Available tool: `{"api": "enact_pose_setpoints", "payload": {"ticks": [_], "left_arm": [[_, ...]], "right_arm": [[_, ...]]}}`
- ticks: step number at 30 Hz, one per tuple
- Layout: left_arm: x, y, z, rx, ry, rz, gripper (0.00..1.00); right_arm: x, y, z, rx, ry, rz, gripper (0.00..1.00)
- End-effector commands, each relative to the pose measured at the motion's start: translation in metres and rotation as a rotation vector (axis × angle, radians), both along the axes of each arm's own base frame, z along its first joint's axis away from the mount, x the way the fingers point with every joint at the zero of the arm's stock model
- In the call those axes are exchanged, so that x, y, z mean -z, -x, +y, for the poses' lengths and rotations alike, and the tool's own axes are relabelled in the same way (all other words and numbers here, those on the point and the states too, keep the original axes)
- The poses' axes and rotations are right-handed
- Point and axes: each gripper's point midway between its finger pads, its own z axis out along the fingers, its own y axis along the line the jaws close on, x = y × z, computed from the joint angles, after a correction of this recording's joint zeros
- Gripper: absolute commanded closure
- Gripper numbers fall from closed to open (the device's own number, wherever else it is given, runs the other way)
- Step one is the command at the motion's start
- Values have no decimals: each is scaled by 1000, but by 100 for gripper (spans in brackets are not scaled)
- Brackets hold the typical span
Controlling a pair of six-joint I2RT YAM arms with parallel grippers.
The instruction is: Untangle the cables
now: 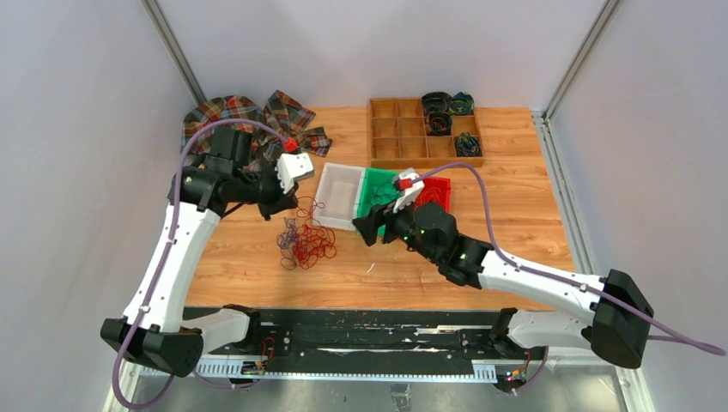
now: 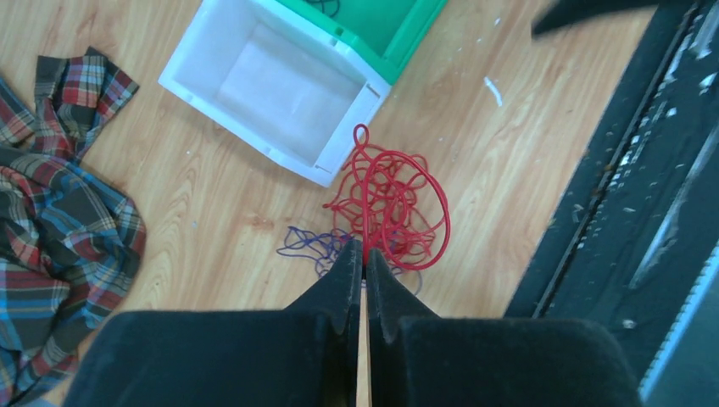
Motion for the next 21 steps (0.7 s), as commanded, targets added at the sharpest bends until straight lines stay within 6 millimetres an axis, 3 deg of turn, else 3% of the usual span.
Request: {"api": "enact_pose_setpoints", "payload": {"ticks": [1,5,11,17,21], "left_arm": [[-40,29,-13,-39,143,58,100],[-76,36,-23,-52,237,43,100],[-110,47,-31,-37,299,-6,100],[-152,53,-33,-30,357,-89,100],[-191,53,-34,-25,403,-171,99]], "right_arm": [[-69,29,51,-190,-133,-198,24],[-86,38,79,-270,-175,-216,23],[-104,34,107,-314,-236,-247,22],[-91,23,132,-326,-218,-245,22],[-76,19,149,-347,-209,-214,24]]}}
